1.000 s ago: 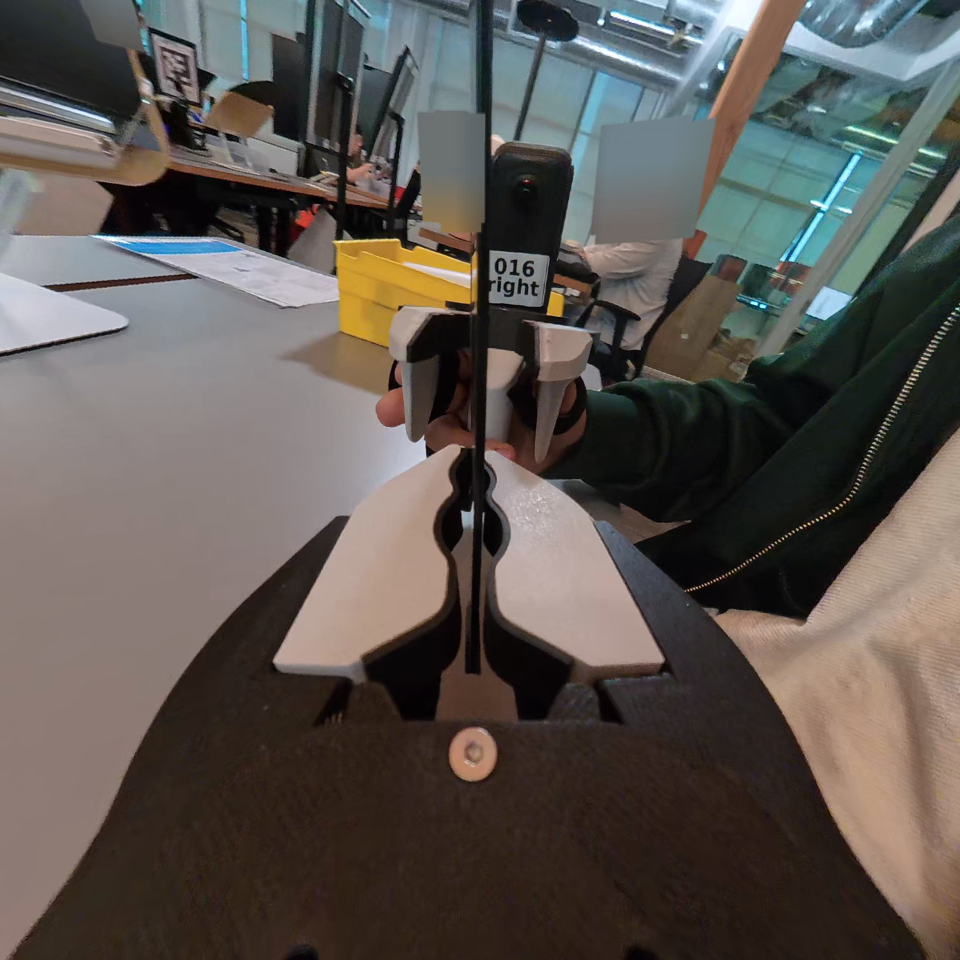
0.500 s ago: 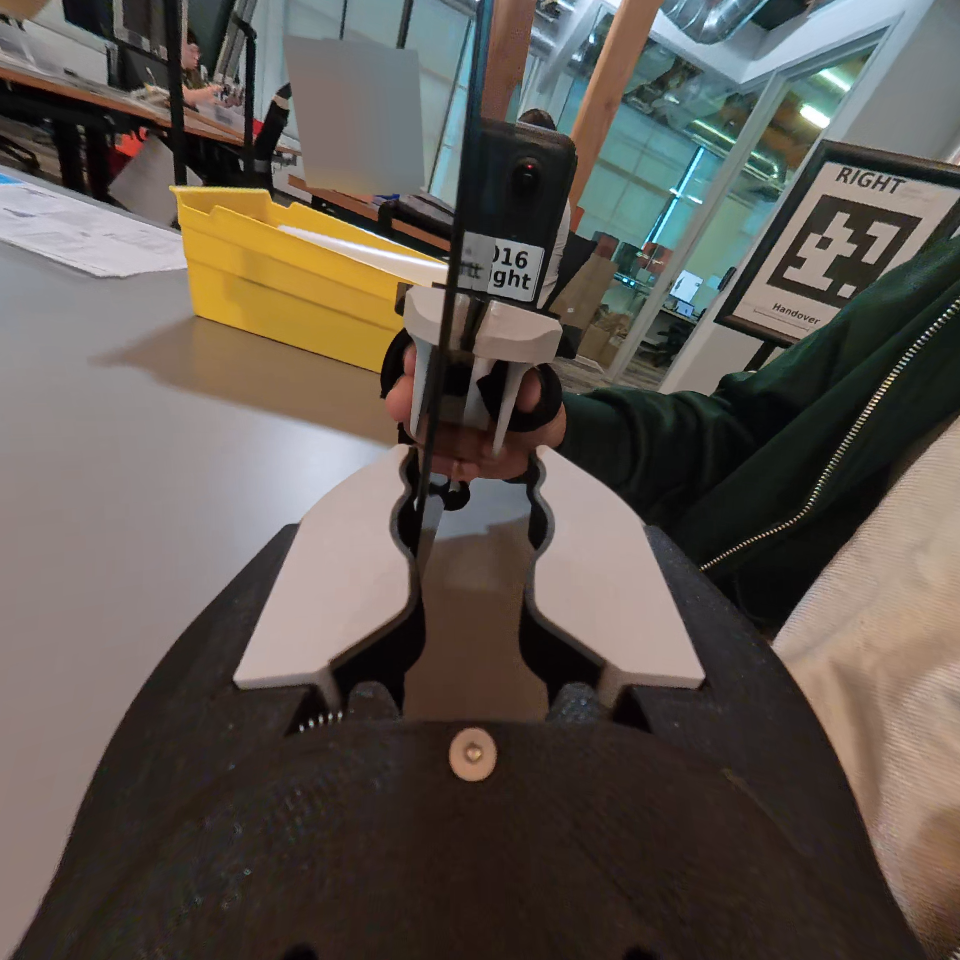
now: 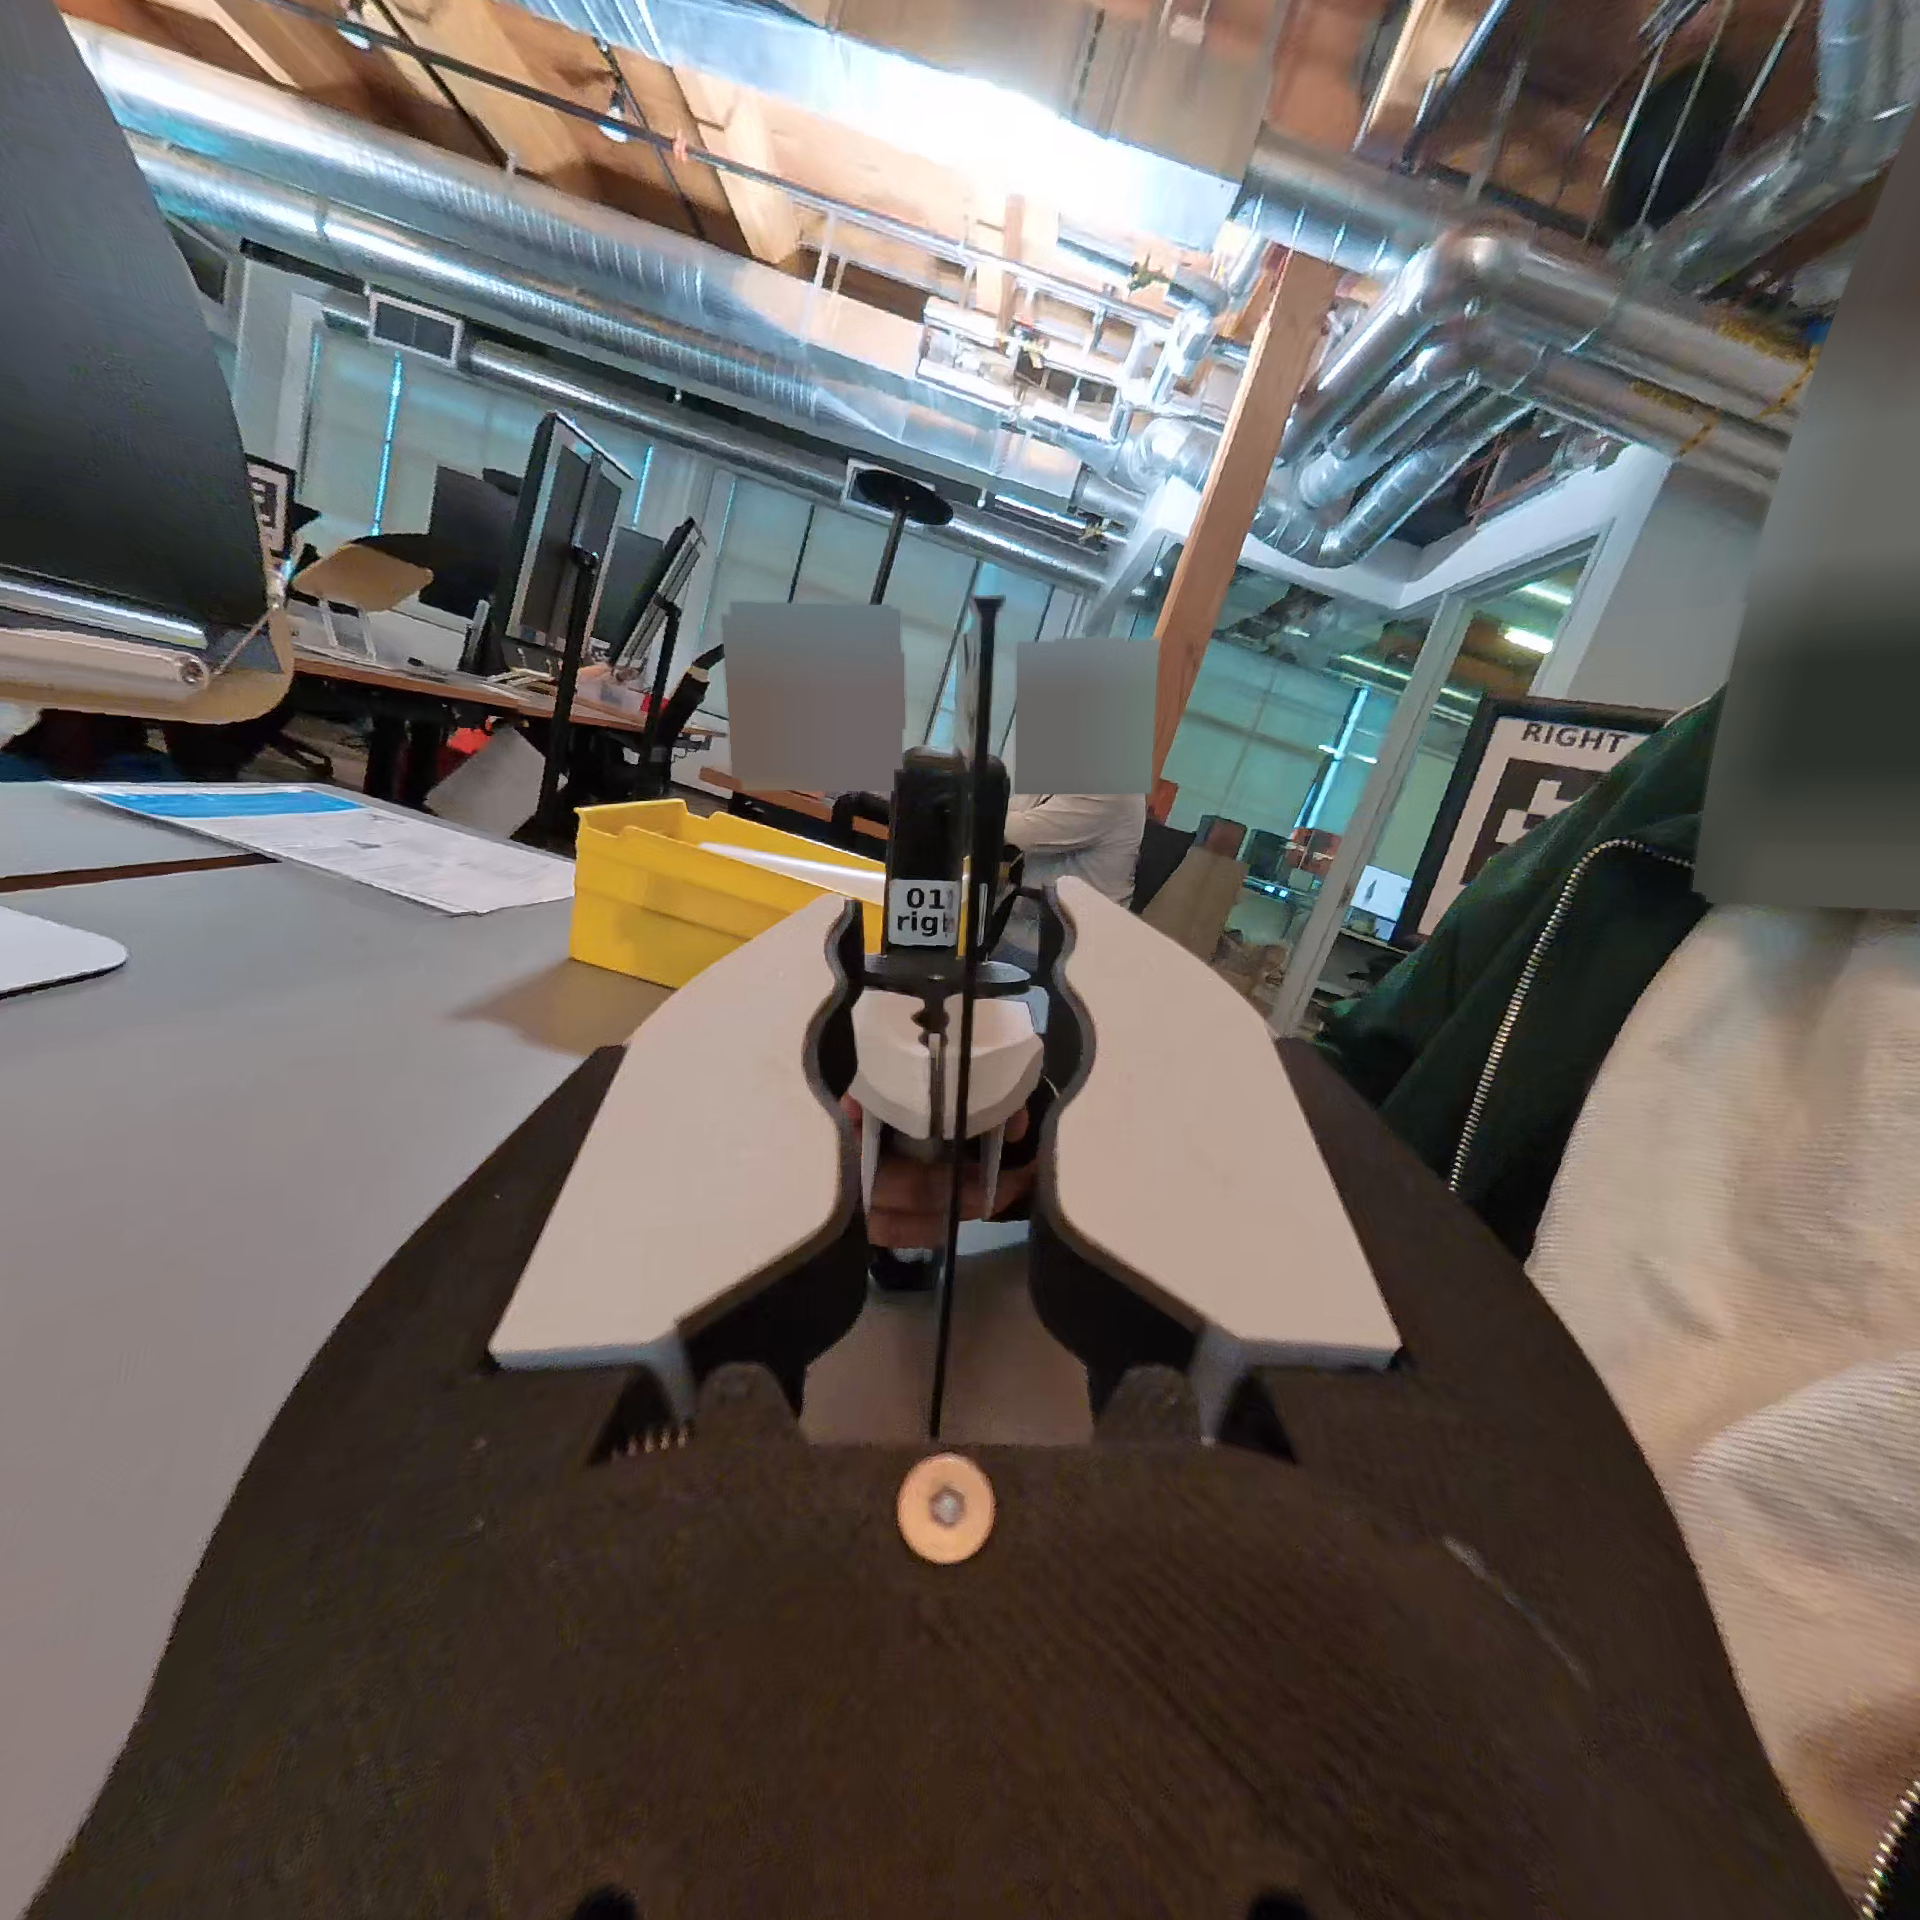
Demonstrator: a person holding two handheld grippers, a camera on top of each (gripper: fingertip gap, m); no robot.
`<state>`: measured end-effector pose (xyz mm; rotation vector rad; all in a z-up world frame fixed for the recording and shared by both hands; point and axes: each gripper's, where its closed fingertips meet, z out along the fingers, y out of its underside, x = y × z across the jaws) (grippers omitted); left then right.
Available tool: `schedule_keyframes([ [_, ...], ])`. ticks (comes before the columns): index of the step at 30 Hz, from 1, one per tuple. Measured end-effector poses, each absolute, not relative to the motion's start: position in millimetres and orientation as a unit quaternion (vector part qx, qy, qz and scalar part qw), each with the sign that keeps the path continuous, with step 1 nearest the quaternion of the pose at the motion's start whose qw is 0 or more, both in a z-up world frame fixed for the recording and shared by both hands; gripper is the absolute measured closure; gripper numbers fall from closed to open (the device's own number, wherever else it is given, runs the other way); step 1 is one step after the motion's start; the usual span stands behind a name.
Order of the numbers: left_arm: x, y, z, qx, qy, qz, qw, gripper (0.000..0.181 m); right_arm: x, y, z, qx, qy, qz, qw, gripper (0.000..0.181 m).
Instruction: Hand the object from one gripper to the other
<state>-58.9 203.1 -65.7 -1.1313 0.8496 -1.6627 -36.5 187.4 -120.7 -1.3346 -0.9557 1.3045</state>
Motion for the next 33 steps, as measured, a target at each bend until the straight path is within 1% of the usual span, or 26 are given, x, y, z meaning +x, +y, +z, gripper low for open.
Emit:
schedule_keyframes([
  [4,-64.6,198.3,-65.5,-0.465,0.355,-0.659,0.472,0.154,-51.0,182.3,-123.7,-0.547,-0.412,0.547,0.481,0.18],
  [8,-68.8,196.9,-63.8,-0.47,0.358,-0.65,0.477,0.176,-56.2,181.7,-122.6,-0.544,-0.41,0.558,0.474,0.18],
  [10,-68.4,196.4,-62.7,-0.474,0.361,-0.642,0.482,0.179,-56.6,182.3,-122.3,-0.544,-0.408,0.558,0.476,0.18],
  [15,-62.7,200.3,-60.7,-0.489,0.357,-0.615,0.506,0.178,-52.0,188.4,-120.5,-0.55,-0.394,0.551,0.489,0.177],
  [16,-62.2,203.1,-60.0,-0.494,0.352,-0.603,0.519,0.179,-49.9,192.7,-117.9,-0.552,-0.381,0.548,0.5,0.166],
  [17,-62.4,206.6,-58.4,-0.499,0.344,-0.59,0.534,0.178,-46.5,200.5,-114.3,-0.557,-0.359,0.537,0.521,0.147],
  [18,-63.5,211.2,-56.0,-0.506,0.333,-0.574,0.551,0.179,-41.8,211.8,-111.8,-0.571,-0.331,0.512,0.549,0.121],
  [19,-65.7,216.5,-52.7,-0.511,0.318,-0.556,0.573,0.179,-35.3,224.2,-111.9,-0.592,-0.302,0.473,0.578,0.099],
  [20,-69.5,223.1,-48.7,-0.518,0.296,-0.534,0.599,0.179,-27.4,236.0,-115.0,-0.615,-0.28,0.42,0.605,0.09],
  [22,-79.2,232.5,-41.3,-0.527,0.242,-0.494,0.648,0.179,-11.5,251.8,-123.8,-0.657,-0.249,0.292,0.648,0.086],
  [23,-81.6,234.6,-40.1,-0.535,0.223,-0.479,0.66,0.179,-9.3,253.8,-127.5,-0.669,-0.247,0.235,0.661,0.081],
  [24,-81.5,234.9,-39.7,-0.543,0.212,-0.468,0.664,0.179,-15.5,250.9,-129.9,-0.67,-0.261,0.196,0.666,0.072],
  [26,-80.5,234.3,-38.1,-0.554,0.189,-0.451,0.673,0.179,-32.5,243.5,-136.8,-0.673,-0.301,0.128,0.664,0.063],
  [29,-79.2,231.1,-34.9,-0.564,0.155,-0.433,0.686,0.18,-55.3,232.0,-144.5,-0.671,-0.325,0.101,0.659,0.06],
  [33,-62.0,220.3,-33.7,-0.575,0.167,-0.435,0.673,0.18,-61.5,229.1,-148.2,-0.68,-0.32,0.1,0.652,0.063],
])
